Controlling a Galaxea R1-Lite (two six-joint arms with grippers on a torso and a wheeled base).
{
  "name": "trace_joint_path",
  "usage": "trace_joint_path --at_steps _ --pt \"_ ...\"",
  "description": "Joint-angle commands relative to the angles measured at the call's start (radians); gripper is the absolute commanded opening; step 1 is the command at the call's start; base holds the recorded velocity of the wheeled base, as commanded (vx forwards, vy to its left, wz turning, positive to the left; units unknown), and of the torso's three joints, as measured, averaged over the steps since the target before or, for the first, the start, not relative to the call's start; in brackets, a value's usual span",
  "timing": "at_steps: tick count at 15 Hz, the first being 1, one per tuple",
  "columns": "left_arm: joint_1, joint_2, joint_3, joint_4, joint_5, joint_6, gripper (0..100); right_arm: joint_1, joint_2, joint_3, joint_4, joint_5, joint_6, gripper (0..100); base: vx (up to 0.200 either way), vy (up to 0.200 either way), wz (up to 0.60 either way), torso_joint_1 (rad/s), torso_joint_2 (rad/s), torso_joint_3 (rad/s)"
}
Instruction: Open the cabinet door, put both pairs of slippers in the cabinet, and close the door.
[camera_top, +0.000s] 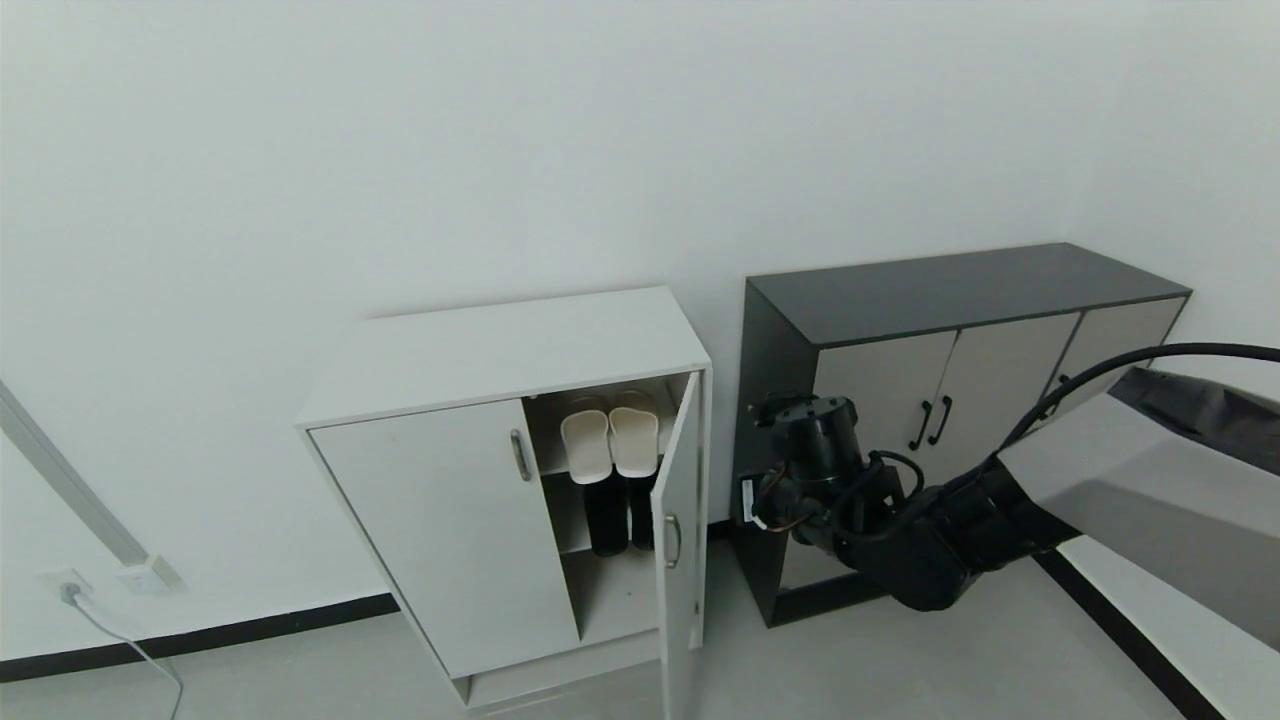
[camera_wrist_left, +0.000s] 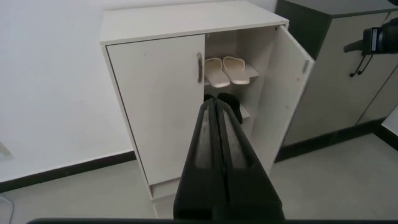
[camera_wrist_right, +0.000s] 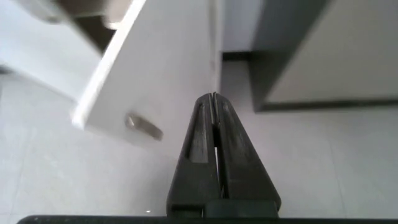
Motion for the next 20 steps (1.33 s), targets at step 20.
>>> trace_joint_path --at_steps 20 --pt "0.000 0.001 0.000 0.000 0.000 0.000 0 0.018 0.012 0.166 -0.190 0.124 -0.036 0 0.000 0.000 0.21 0.000 0.00 0.001"
